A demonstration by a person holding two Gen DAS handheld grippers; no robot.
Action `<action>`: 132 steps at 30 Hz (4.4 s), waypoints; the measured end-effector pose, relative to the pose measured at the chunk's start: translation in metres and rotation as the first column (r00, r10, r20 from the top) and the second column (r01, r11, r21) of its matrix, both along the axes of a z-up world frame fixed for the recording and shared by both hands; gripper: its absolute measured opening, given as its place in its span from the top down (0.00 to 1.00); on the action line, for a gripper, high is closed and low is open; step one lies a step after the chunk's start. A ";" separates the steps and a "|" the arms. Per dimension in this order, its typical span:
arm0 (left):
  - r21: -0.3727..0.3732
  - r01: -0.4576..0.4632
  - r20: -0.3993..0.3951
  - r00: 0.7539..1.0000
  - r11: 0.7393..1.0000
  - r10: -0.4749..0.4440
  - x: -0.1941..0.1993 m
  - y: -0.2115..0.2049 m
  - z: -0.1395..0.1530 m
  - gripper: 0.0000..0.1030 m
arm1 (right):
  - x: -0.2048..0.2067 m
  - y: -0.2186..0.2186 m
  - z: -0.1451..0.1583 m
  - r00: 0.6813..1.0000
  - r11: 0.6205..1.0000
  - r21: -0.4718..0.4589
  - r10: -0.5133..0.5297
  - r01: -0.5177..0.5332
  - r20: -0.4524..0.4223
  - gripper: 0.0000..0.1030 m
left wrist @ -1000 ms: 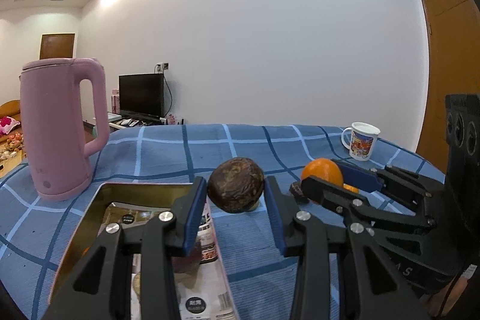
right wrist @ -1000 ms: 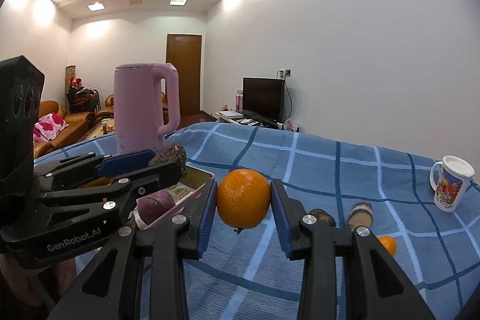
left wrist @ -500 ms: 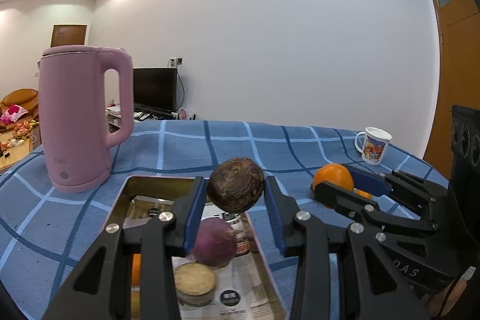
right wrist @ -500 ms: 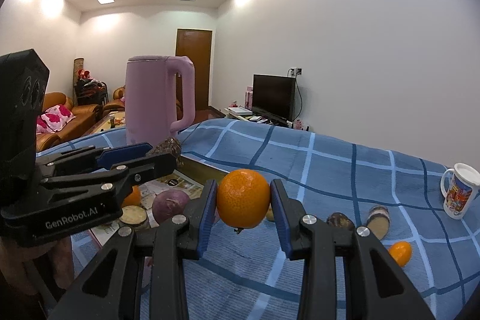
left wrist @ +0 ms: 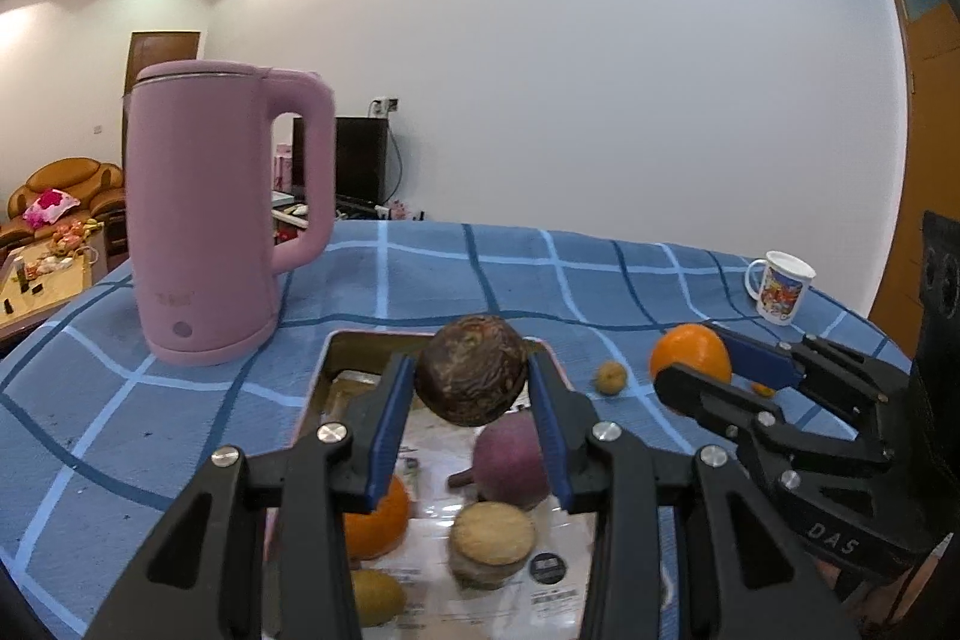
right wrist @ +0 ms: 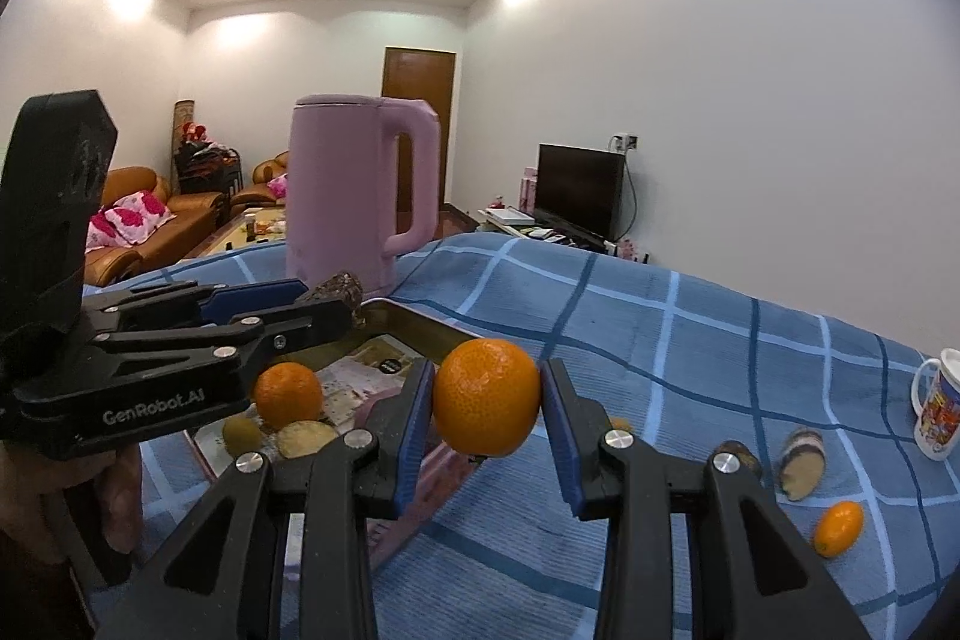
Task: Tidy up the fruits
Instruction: 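Open the left tool to drop the brown fruit into the tin while the right tool drops the orange, then move the left tool to a small yellow-brown fruit while the right tool reaches another orange, then grasp the yellow-brown fruit left while the right tool grasps and lifts the orange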
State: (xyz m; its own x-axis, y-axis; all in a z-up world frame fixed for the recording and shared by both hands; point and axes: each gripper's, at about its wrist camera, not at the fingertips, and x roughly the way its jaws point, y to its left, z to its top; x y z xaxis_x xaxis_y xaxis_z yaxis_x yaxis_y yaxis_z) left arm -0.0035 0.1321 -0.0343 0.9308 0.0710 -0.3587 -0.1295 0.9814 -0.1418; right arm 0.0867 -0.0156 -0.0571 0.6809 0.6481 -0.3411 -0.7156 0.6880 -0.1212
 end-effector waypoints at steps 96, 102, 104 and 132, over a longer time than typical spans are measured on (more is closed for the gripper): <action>-0.198 0.218 -0.422 0.861 0.956 -0.284 0.179 -0.116 -0.051 0.84 | 0.147 -0.164 -0.036 0.783 0.890 -0.168 -0.454 0.424 -0.426 0.60; -0.191 0.237 -0.396 0.869 0.953 -0.296 0.173 -0.118 -0.048 0.87 | 0.141 -0.164 -0.030 0.801 0.891 -0.148 -0.450 0.428 -0.395 0.60; -0.174 0.241 -0.384 0.877 0.955 -0.291 0.171 -0.119 -0.044 0.86 | 0.140 -0.164 -0.029 0.805 0.892 -0.146 -0.449 0.427 -0.388 0.60; -0.170 0.217 -0.388 0.882 0.961 -0.268 0.188 -0.116 -0.044 0.73 | 0.137 -0.162 -0.028 0.819 0.898 -0.143 -0.438 0.416 -0.371 0.60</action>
State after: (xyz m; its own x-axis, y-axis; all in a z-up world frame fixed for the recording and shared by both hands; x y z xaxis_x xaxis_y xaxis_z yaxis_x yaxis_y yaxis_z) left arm 0.1845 0.0166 -0.0784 0.6860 -0.2048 -0.6982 0.0396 0.9687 -0.2452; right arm 0.2237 -0.1775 -0.0850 0.6917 0.2964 -0.6585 -0.3480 0.9358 0.0557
